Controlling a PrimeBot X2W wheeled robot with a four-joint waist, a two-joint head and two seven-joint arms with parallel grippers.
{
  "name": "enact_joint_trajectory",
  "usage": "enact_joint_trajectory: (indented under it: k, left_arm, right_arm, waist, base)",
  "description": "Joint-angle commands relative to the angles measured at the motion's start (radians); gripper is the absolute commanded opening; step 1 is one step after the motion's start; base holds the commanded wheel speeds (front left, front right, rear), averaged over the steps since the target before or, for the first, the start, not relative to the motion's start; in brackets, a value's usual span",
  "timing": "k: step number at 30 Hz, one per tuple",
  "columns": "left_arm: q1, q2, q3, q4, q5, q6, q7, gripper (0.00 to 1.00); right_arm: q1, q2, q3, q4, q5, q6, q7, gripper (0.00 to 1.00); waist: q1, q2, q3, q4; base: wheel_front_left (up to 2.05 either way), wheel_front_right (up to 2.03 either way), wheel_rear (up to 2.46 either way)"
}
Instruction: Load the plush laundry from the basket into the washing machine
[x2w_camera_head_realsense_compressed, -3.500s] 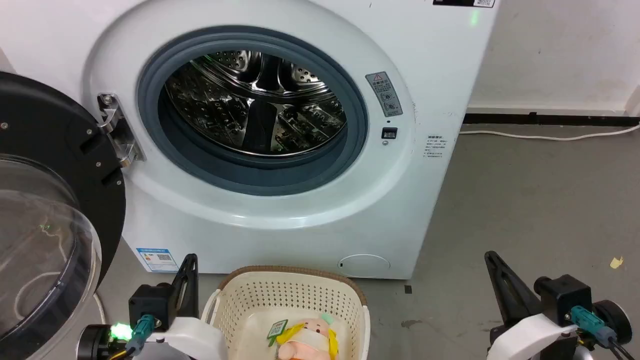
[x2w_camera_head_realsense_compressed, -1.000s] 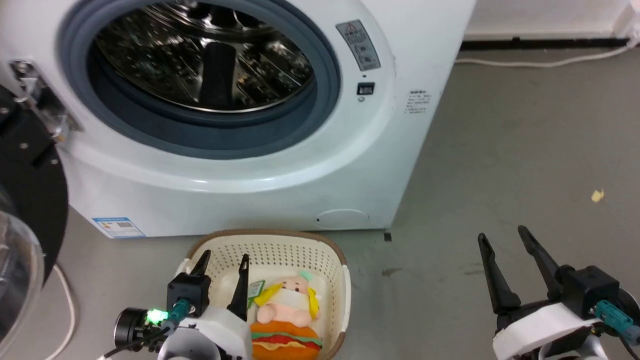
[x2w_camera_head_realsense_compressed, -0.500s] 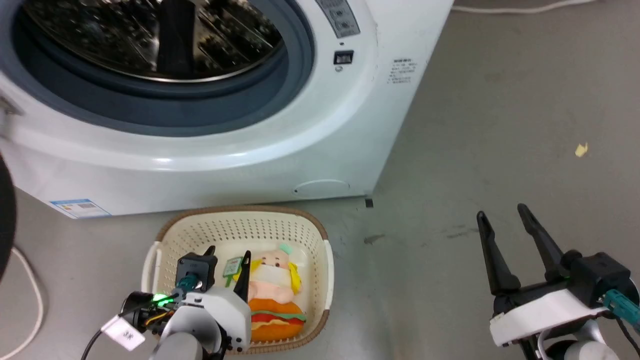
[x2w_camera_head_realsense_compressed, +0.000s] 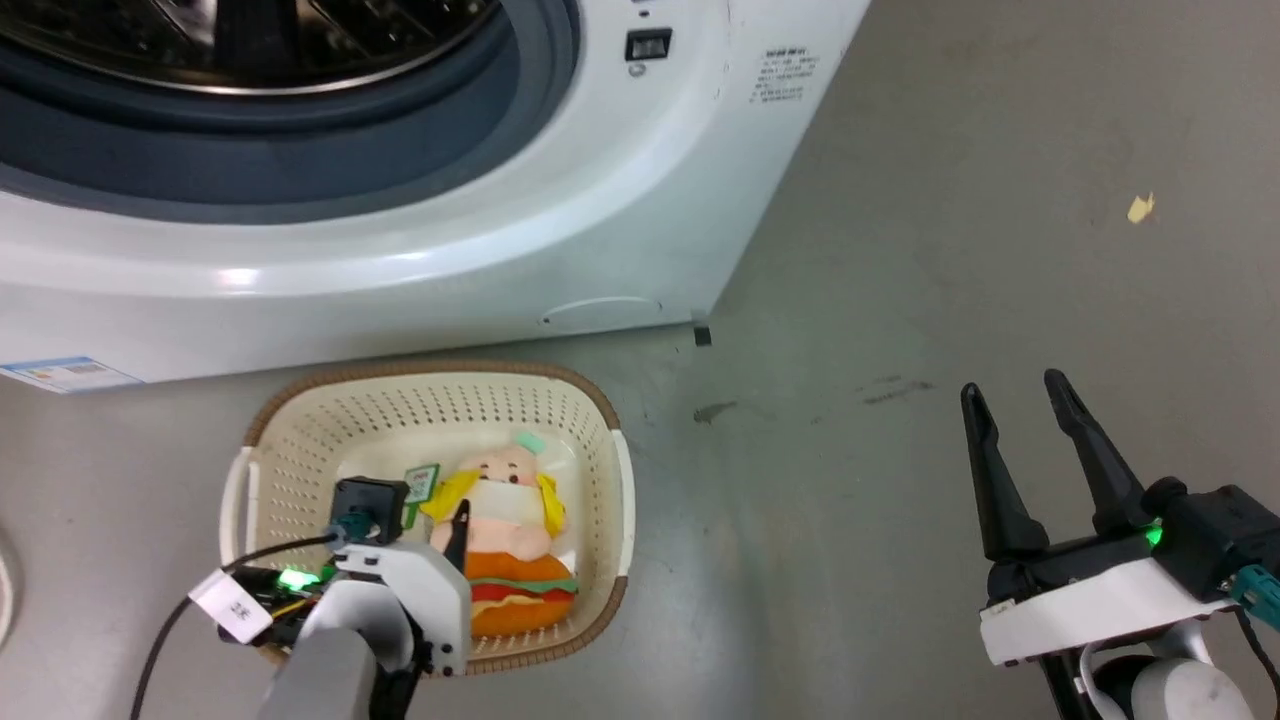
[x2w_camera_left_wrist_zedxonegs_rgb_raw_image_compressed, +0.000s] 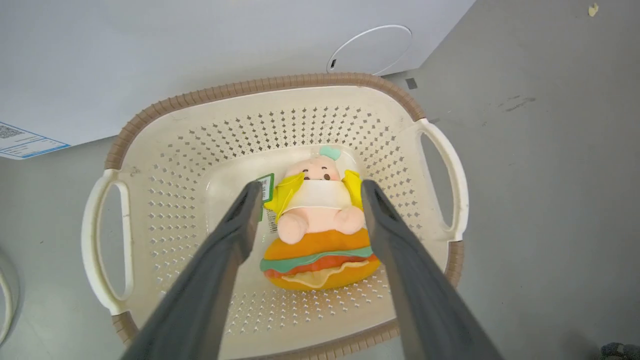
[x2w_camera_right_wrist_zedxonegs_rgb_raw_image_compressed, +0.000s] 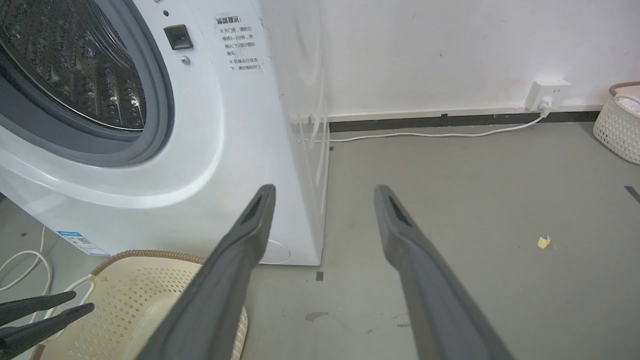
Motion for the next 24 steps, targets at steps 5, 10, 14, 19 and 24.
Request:
enact_joint_trajectory:
  k: [5,10,14,19,24]
  left_arm:
    - [-0.063,0.023,0.004,0.068,-0.033,0.004,-0.007,1.00]
    - [-0.105,0.034,-0.005,0.121,-0.051,0.001,-0.013,1.00]
    - [-0.135,0.046,-0.017,0.166,-0.060,0.002,0.006,1.00]
    - [-0.166,0.067,-0.034,0.222,-0.070,0.008,0.032,1.00]
    - [-0.201,0.089,-0.057,0.275,-0.075,0.007,0.043,1.00]
  right_arm:
    - [-0.030,-0.001,0.009,-0.012,0.021,0.004,-0.020,1.00]
    - [-0.041,-0.001,0.015,-0.019,0.035,0.004,-0.031,1.00]
    - [-0.053,-0.001,0.021,-0.026,0.046,0.004,-0.039,1.00]
    - [-0.067,-0.001,0.035,-0.034,0.059,0.005,-0.049,1.00]
    - [-0.077,-0.002,0.044,-0.041,0.075,0.005,-0.060,1.00]
  waist:
    - [-0.0001,-0.0001,0.054,-0.021]
    - [-0.0001,-0.0001,0.097,-0.033]
    - [-0.0001,-0.0001,0.130,-0.044]
    - [-0.0001,-0.0001,0.173,-0.061]
    - [-0.0001,-0.0001,0.217,-0.080]
  base:
    - [0.00,0.00,0.00]
    - [0.00,0.00,0.00]
    - [0.00,0.00,0.00]
    - [0.00,0.00,0.00]
    - [0.00,0.00,0.00]
